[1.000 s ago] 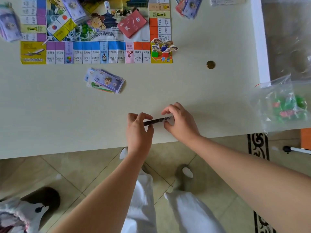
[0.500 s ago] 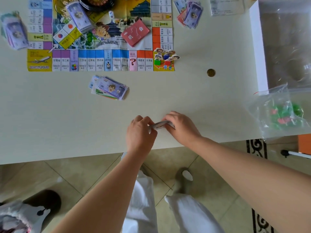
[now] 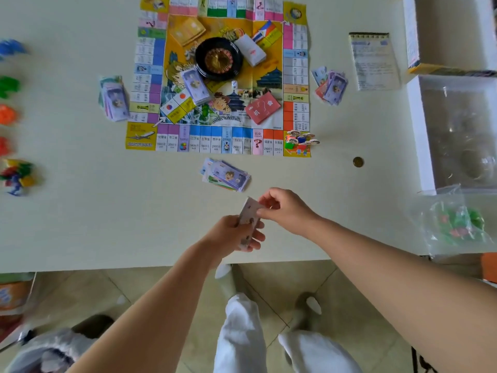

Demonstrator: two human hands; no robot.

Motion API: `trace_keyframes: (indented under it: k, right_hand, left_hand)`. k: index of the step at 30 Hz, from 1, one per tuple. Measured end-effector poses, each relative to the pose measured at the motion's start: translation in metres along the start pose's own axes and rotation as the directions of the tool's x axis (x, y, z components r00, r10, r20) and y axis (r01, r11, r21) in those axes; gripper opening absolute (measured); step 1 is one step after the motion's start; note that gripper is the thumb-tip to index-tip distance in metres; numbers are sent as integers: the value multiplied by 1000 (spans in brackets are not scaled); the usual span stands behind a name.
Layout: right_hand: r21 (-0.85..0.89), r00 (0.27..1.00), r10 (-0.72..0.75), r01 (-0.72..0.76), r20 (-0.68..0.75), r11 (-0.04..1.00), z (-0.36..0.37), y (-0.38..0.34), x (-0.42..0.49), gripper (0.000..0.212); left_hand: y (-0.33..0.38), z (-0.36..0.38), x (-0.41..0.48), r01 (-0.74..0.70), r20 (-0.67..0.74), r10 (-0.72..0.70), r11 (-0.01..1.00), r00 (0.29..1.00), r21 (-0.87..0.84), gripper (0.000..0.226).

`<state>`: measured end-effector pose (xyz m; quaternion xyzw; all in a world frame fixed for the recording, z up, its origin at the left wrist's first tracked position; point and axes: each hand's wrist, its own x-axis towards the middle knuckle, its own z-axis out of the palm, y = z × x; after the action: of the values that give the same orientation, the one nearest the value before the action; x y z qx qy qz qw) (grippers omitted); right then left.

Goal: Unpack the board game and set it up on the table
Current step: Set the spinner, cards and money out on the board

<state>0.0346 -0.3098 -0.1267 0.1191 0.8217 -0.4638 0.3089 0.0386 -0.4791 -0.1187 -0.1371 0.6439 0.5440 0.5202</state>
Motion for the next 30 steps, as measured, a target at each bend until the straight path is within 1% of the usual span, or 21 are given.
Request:
trace_keyframes:
  k: [3,6,9,12,14,18,22,24,26,28,30]
  right_hand:
    - [38,994,43,-47,105,998,6,-21,6,11]
    - [70,984,51,-64,169,995,12,-37,13,9]
    - [104,993,53,-64,108,993,17,-45,23,13]
    - [64,1000,11,-12,7,998,18,-46,32,14]
    - [54,1000,-13,12,8,998,16,-45,39,12]
    - [0,996,-34,34,84,999,11,-46,55,10]
    - [-35,998,-32,34,53,999,3,-48,72,6]
    - [-30,1000,2,-3,-10,1000,-1,-45,80,7]
    - [1,993,76,-76,-91,997,-4,-39,90,10]
    - [72,970,186,-177,-154,982,-7,-33,102,11]
    - [177,934,310,-280,-176,943,-4,-28,111,9]
  left_hand:
    - [1,-24,-12,35,98,-34,999,995,-7,24]
    - [2,-42,-18,21,101,-12,995,995,-93,26]
    - [4,-49,-16,10,53,0,982,999,-186,24]
    - [6,-50,-8,1,21,3,986,1000,-165,24]
    - [8,-50,-2,0,-9,-1,988,1000,-154,24]
    - [12,-50,8,4,-91,-23,980,996,-199,24]
    - [22,-53,18,12,-158,-53,968,986,-249,20]
    - [28,-56,22,4,-213,-71,954,974,-300,19]
    - [34,-61,27,2,-280,-97,948,955,-320,21]
    - [38,-68,33,20,-359,-144,945,922,-326,23]
    - [40,-74,39,15,-438,-189,929,879,-370,24]
